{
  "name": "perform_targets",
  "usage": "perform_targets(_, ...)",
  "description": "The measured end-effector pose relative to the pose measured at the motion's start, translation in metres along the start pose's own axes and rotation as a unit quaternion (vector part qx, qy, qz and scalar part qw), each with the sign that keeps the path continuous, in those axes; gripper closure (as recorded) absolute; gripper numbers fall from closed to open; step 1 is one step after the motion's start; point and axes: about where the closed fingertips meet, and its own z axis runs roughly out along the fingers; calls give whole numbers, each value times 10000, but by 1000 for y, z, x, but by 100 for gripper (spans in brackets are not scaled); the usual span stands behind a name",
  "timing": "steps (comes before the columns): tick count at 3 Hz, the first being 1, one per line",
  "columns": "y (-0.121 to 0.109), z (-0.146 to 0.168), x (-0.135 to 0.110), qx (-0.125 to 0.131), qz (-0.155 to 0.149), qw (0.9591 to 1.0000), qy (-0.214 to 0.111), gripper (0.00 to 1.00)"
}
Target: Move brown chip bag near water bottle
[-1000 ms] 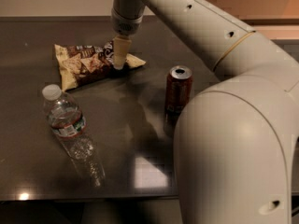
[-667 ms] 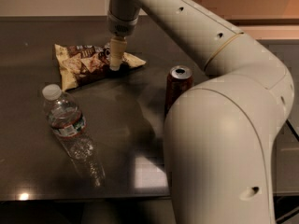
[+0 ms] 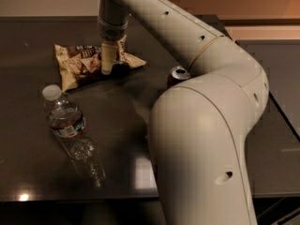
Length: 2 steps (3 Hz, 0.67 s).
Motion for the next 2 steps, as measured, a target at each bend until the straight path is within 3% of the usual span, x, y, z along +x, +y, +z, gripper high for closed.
perform_targets(1, 1, 10, -8, -105, -55, 9999, -5, 0)
perform_targets(2, 4, 15, -15, -182, -97, 9998, -10, 18)
